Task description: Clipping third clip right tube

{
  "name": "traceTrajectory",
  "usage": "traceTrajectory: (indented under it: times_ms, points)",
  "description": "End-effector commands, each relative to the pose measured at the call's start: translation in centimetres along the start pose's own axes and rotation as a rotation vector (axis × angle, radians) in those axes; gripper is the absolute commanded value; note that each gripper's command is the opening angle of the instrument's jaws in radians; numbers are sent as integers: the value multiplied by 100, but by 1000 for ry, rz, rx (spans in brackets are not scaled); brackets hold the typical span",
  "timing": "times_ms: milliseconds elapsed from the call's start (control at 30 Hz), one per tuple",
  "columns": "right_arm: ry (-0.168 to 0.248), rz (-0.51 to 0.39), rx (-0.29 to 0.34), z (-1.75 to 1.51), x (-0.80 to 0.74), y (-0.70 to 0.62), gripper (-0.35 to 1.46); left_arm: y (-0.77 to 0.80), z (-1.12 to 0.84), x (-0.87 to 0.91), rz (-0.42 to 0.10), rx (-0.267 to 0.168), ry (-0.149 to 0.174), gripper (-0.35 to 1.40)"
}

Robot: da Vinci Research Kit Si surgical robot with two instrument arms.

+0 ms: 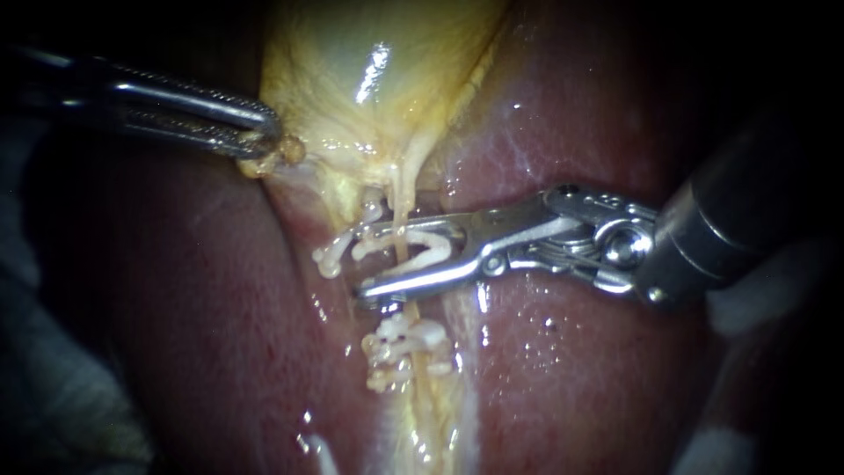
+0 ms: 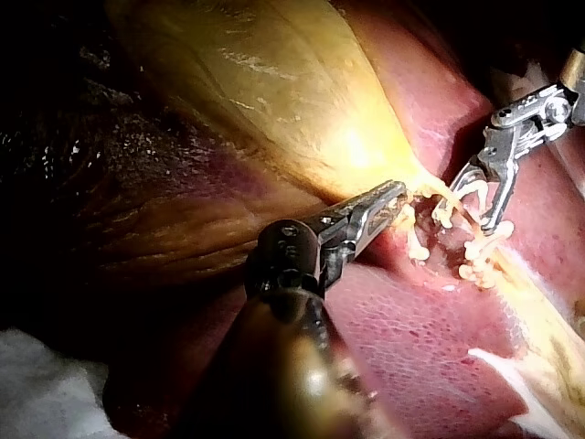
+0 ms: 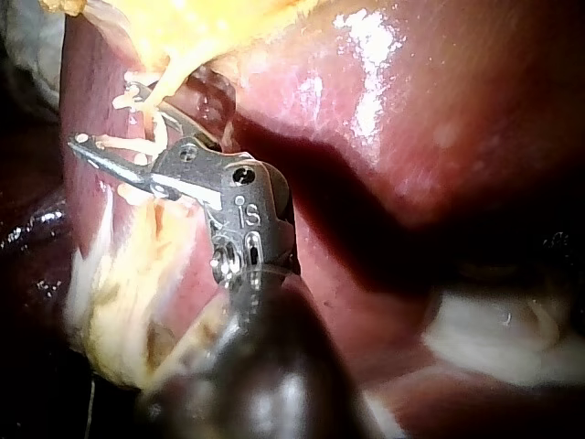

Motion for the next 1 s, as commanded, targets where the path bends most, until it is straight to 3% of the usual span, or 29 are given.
traceTrajectory:
  times_ms: [33, 600, 1000]
  points:
    - [2, -1, -4, -1, 1, 1, 43, 0, 0, 0, 0, 1, 0, -35]
    - [7, 43, -12, 5, 5, 4, 21, -1, 2, -2, 1, 1, 0, -35]
    - [8, 66, -13, 5, 5, 6, -24, -2, 2, -3, 2, 2, 0, -35]
